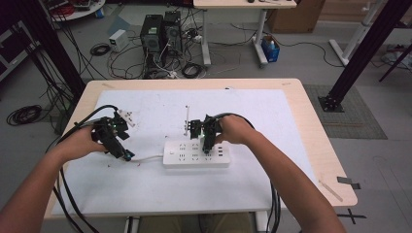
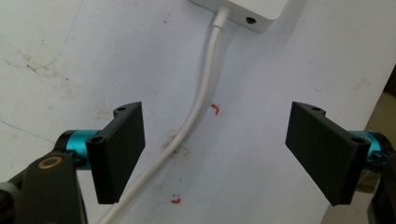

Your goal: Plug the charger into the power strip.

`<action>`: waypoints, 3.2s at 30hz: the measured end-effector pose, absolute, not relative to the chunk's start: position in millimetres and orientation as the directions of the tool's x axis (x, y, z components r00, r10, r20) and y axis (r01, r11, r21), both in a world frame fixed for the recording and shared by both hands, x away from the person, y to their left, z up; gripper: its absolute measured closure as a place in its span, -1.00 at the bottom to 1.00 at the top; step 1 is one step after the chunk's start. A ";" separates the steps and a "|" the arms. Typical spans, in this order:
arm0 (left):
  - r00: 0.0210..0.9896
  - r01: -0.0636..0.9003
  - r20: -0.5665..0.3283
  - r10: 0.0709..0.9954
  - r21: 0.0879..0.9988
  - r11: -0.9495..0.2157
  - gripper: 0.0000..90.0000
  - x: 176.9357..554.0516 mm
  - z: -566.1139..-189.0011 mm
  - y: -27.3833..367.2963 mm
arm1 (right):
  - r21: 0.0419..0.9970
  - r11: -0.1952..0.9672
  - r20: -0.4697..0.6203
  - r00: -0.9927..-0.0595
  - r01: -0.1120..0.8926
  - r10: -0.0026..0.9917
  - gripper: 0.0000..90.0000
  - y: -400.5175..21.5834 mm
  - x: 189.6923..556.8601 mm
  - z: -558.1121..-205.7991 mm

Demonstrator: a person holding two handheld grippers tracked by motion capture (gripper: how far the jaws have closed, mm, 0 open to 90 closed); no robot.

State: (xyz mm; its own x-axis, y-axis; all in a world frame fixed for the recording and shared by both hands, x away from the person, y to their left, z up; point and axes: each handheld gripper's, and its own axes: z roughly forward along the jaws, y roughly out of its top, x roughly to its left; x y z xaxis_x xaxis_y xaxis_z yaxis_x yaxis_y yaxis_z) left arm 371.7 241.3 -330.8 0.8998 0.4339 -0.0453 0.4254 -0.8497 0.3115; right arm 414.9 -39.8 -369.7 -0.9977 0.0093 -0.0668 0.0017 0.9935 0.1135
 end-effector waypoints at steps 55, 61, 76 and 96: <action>0.894 0.424 -0.012 0.449 0.352 -0.835 -0.56 383.0 -307.4 234.5 | 0.358 0.865 -0.084 -0.910 0.352 0.406 -0.74 -138.3 419.0 -296.6; 0.894 0.417 0.002 0.447 0.358 -0.835 -0.56 380.8 -305.5 237.1 | 0.301 0.864 -0.090 -0.889 0.405 0.448 -0.75 -172.4 406.8 -284.0; 0.905 0.387 0.026 0.425 0.370 -0.845 -0.92 371.6 -299.8 233.5 | 0.306 0.809 -0.146 -0.816 0.501 0.560 -0.98 -213.0 382.2 -272.0; 0.899 0.395 0.033 0.436 0.368 -0.842 -0.91 367.4 -297.1 234.5 | 0.277 0.808 -0.118 -0.817 0.519 0.565 -0.98 -212.6 380.4 -281.8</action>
State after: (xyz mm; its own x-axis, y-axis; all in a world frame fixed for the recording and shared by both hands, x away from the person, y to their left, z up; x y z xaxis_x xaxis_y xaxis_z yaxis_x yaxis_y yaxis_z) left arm 367.4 234.5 -297.1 0.8991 0.4365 0.0334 0.3950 -0.8418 0.3679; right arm 380.4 -212.6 -281.8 -0.8166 0.5651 -0.1180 0.5194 0.8084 0.2770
